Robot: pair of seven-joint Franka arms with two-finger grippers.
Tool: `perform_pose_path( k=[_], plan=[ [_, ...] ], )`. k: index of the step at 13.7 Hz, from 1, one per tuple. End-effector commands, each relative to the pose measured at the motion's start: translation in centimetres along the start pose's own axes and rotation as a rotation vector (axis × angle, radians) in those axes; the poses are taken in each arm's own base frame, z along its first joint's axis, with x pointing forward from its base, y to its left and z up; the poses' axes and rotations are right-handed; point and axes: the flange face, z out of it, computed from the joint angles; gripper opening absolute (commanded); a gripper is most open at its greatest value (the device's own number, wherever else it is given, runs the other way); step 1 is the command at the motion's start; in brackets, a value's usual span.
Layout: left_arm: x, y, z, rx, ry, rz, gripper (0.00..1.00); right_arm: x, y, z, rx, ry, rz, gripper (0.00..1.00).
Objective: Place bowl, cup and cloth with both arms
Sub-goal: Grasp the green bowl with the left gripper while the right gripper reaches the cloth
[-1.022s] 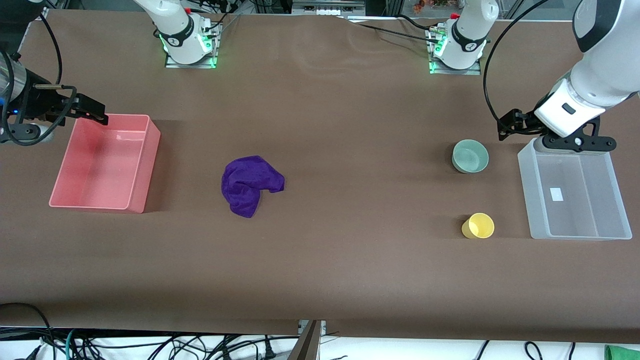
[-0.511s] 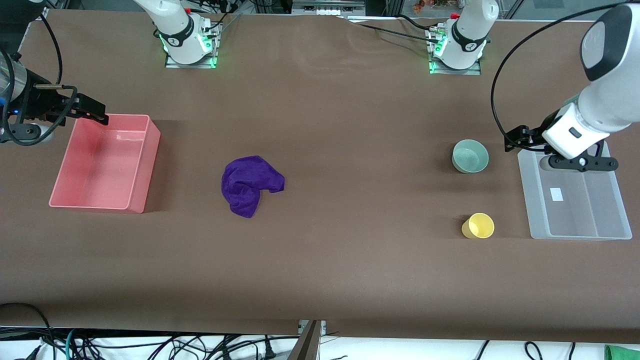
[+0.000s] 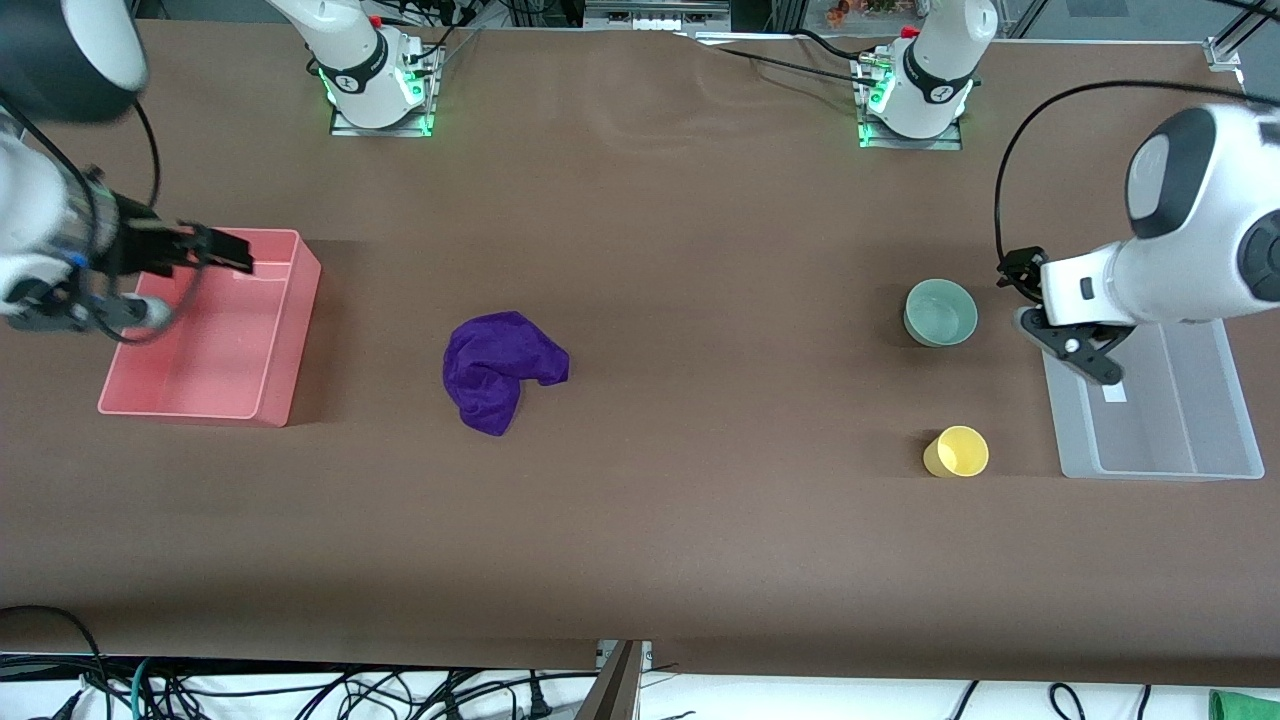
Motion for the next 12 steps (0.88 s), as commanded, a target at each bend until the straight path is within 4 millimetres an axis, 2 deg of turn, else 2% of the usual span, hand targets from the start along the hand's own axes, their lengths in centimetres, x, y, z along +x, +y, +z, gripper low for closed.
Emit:
perform_pose_path(
  k=[1, 3, 5, 7, 10, 11, 12],
  plan=[
    [0.1, -2.1, 4.7, 0.06, 0.04, 0.244, 1.0, 4.0, -4.9, 5.2, 0.001, 0.007, -0.064, 1.0],
    [0.4, -1.8, 8.7, 0.116, 0.058, 0.299, 1.0, 7.1, -8.1, 10.3, 0.003, 0.06, -0.106, 1.0],
    [0.2, -0.6, 12.5, 0.129, 0.061, 0.323, 1.0, 8.8, -12.2, 14.6, 0.025, 0.129, -0.169, 1.0],
    [-0.1, -0.1, 16.0, 0.138, 0.036, 0.352, 1.0, 9.3, -15.4, 18.2, 0.048, 0.169, -0.219, 1.0],
    [-0.2, 1.1, 20.2, 0.186, 0.083, 0.386, 1.0, 9.3, -17.7, 22.3, 0.046, 0.154, -0.259, 1.0],
    [0.0, 0.9, 21.7, 0.181, 0.091, 0.389, 0.88, 9.4, -18.4, 23.5, 0.044, 0.144, -0.269, 1.0],
    [0.3, 0.8, 22.9, 0.171, 0.092, 0.391, 0.66, 9.5, -19.0, 24.4, 0.047, 0.149, -0.281, 1.0]
  ],
)
